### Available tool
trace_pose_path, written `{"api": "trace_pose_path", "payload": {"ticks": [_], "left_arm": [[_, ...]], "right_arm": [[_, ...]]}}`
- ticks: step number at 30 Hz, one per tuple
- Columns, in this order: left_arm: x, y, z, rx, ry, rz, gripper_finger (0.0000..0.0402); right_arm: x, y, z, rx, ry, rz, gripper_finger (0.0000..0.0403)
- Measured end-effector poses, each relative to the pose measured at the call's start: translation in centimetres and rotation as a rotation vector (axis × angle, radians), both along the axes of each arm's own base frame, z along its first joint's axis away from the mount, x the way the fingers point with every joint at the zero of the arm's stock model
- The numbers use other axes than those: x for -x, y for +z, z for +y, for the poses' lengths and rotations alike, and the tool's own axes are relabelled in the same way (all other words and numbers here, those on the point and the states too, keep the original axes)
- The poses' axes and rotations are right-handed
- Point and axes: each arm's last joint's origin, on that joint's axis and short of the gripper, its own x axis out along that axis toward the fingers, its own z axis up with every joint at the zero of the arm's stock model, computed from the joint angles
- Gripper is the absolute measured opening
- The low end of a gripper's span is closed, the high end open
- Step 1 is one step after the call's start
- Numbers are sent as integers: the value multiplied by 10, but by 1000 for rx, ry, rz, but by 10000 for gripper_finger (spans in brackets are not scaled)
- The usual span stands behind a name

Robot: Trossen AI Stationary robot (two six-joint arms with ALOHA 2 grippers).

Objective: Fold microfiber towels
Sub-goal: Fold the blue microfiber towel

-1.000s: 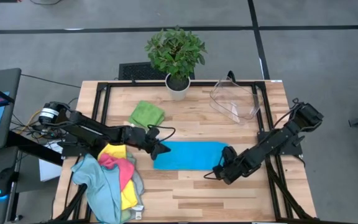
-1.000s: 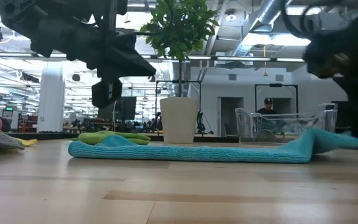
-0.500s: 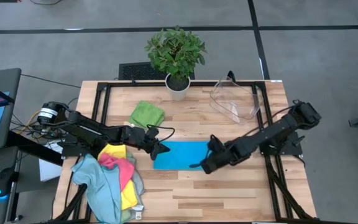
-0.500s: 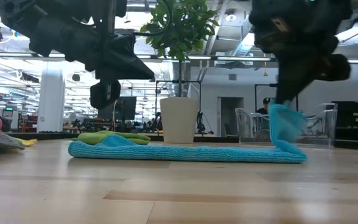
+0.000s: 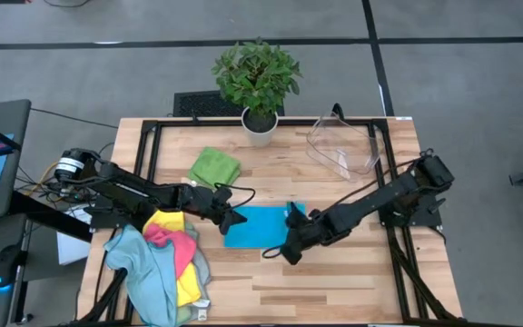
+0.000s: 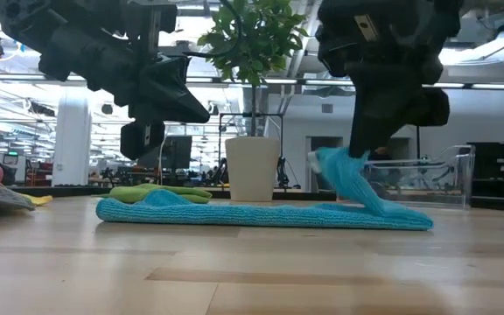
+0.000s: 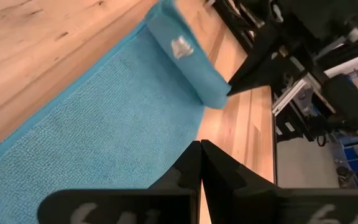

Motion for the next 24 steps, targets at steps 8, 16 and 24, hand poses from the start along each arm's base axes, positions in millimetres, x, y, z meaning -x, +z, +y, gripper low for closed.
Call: {"api": "trace_pose_path", "payload": {"ticks": [8,16,24], "left_arm": [[1,-1,0,4,-12,13,0],[1,-1,-1,5,-18,12,0],[1,-1,-1,9,-27,13,0]], "right_arm": [[-15,-12,-1,-18,11,-47,22],[-23,-11,-9,-30,-11,-89,21],[-24,-10,-6,-39,-4,-113,32]]}}
